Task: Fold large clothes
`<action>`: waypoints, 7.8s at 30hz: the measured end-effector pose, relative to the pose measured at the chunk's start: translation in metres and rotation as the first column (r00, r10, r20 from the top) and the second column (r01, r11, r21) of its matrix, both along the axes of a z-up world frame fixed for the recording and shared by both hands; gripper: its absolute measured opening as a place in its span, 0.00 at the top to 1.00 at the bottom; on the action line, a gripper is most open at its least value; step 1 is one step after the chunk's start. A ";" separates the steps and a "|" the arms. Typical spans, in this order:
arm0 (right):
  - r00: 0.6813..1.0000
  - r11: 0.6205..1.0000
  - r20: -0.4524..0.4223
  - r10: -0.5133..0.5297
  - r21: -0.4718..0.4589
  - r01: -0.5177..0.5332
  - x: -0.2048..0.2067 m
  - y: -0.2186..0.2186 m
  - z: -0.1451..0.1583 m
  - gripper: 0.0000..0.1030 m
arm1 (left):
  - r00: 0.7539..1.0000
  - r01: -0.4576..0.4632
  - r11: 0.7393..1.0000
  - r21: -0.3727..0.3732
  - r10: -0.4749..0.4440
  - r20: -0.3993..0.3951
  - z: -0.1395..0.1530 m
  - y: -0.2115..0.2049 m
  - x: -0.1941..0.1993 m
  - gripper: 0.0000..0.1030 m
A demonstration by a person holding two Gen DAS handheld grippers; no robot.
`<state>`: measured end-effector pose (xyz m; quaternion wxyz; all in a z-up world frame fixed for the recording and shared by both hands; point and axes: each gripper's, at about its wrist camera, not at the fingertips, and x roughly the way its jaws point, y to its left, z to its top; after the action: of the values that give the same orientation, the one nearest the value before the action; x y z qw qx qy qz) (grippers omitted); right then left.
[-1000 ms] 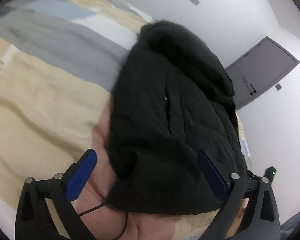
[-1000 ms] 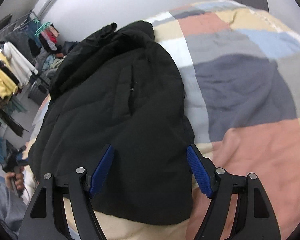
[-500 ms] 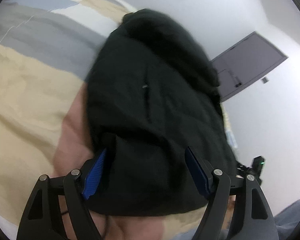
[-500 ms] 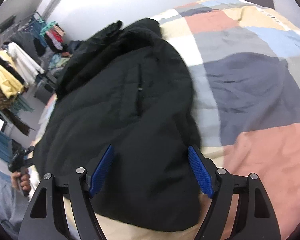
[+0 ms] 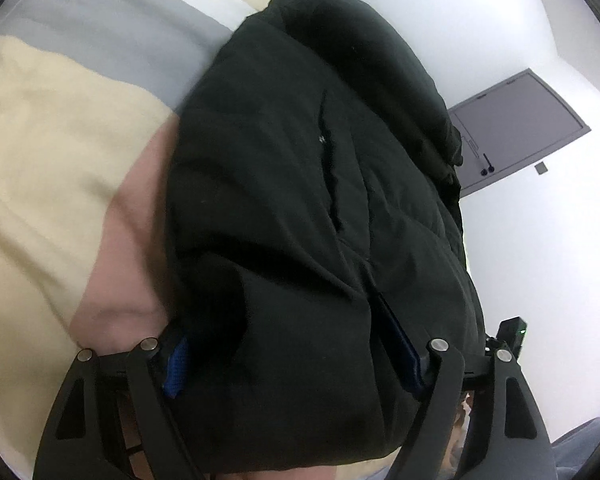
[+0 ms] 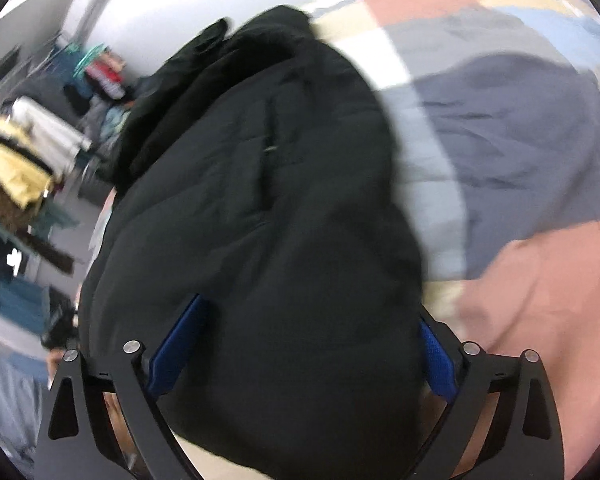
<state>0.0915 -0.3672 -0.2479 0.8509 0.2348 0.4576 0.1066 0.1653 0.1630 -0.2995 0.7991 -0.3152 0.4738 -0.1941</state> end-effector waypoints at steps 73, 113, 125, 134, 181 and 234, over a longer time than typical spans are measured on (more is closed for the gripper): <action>0.981 0.974 0.184 -0.055 0.227 0.012 0.089 0.002 0.276 0.90 | 0.991 -0.122 0.977 -0.173 0.109 -0.079 0.295 0.058 0.091 0.88; 0.898 0.911 -0.417 -0.139 0.301 0.281 0.334 -0.055 0.042 0.79 | 0.862 -0.137 0.990 0.006 0.122 -0.492 0.122 0.035 0.377 0.84; 0.976 0.987 -0.181 -0.117 0.089 0.135 0.292 -0.037 0.165 0.23 | 0.980 -0.070 0.956 0.286 0.120 -0.162 0.259 0.016 0.319 0.14; 0.995 0.980 0.102 -0.008 -0.197 0.028 0.264 0.075 0.214 0.16 | 0.968 -0.078 0.858 0.508 -0.056 0.244 0.323 -0.095 0.260 0.00; 0.989 0.936 0.137 0.064 -0.353 -0.011 0.296 0.149 0.108 0.26 | 0.981 -0.129 0.720 0.682 -0.006 0.191 0.166 -0.136 0.307 0.00; 0.919 0.940 0.394 0.034 -0.325 0.105 0.154 0.141 0.270 0.01 | 0.948 -0.249 0.754 0.608 0.061 0.312 0.331 -0.131 0.127 0.00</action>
<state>0.2458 -0.2261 0.0220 0.9548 0.0666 0.2844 0.0551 0.2925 0.0320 0.0316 0.9290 -0.0324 0.3687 0.0052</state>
